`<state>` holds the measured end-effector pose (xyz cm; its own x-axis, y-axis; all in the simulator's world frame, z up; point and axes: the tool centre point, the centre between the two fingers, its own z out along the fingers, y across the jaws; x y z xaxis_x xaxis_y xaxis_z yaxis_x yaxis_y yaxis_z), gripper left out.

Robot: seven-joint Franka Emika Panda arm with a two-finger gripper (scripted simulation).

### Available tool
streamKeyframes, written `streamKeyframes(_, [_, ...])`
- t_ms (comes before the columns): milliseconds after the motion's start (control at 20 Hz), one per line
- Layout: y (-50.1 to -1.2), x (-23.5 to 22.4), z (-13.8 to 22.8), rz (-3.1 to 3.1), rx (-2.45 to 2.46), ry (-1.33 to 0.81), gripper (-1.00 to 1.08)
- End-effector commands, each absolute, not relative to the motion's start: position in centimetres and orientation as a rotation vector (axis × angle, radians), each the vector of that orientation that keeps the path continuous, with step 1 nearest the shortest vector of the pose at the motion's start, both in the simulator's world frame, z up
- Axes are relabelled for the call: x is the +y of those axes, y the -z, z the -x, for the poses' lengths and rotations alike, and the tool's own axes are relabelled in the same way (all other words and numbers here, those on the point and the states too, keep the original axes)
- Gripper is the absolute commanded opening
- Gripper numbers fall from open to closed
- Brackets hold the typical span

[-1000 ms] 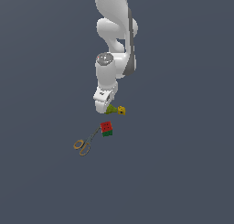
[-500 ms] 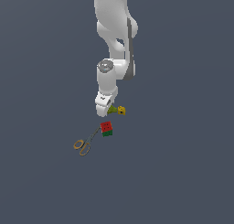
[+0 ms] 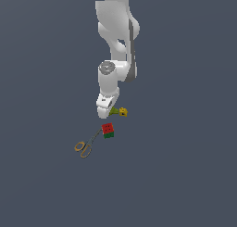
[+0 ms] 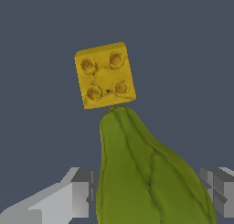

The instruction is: Pick up a designated object from a clutter of objects.

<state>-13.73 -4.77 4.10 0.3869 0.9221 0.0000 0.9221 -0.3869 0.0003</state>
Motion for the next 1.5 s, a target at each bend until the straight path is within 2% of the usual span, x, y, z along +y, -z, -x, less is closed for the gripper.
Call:
streamKeyframes(0, [-4.1,-4.7,13.7,-2.616,1.74,0.0,-1.0])
streamKeyframes(750, [-6.2,-4.0,12.3,-2.616,1.739,0.0,-1.0])
streamKeyframes(1450, [-14.9,-1.0,6.1,-2.615,1.737,0.003,-1.0])
